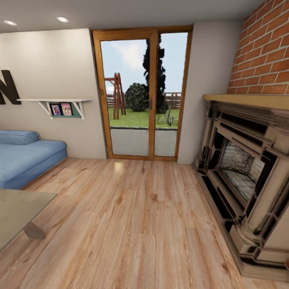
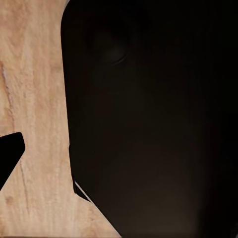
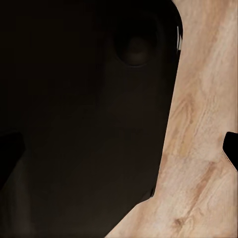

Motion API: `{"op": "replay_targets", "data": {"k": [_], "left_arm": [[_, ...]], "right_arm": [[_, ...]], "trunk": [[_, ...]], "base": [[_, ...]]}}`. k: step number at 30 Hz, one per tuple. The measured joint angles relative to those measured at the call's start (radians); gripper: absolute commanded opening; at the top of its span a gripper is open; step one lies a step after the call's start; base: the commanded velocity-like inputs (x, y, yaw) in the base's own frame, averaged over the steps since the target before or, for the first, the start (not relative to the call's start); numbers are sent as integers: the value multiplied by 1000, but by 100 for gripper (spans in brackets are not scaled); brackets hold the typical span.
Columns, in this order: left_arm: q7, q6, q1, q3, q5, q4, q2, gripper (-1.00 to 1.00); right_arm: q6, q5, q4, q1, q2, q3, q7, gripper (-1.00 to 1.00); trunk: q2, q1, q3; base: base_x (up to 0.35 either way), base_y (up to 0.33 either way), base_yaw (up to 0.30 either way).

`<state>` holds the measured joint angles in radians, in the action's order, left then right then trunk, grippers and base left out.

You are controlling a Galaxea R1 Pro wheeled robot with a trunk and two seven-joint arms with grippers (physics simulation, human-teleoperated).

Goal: Turn on the radio receiver that's on the table in the living room.

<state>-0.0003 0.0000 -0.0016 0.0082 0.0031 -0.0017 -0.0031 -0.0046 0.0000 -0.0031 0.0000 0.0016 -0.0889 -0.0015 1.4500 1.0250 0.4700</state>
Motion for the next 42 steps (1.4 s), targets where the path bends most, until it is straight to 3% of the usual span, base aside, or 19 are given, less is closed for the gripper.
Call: {"op": "replay_targets", "data": {"k": [1, 4, 7, 42], "left_arm": [[1, 0, 0, 0, 0, 0, 0, 100], [2, 0, 0, 1, 1, 0, 0, 100], [1, 0, 0, 1, 1, 0, 0, 100], [1, 0, 0, 0, 1, 0, 0, 100]], "right_arm": [[0, 0, 0, 0, 0, -3, 0, 100], [7, -6, 3, 0, 1, -61, 0, 100], [11, -10, 4, 0, 1, -85, 0, 100], [11, -8, 5, 0, 1, -101, 0, 100]], "trunk": [[0, 0, 0], [0, 0, 0], [0, 0, 0], [0, 0, 0]], "base": [[0, 0, 272], [0, 0, 272], [0, 0, 272], [0, 0, 272]]}}
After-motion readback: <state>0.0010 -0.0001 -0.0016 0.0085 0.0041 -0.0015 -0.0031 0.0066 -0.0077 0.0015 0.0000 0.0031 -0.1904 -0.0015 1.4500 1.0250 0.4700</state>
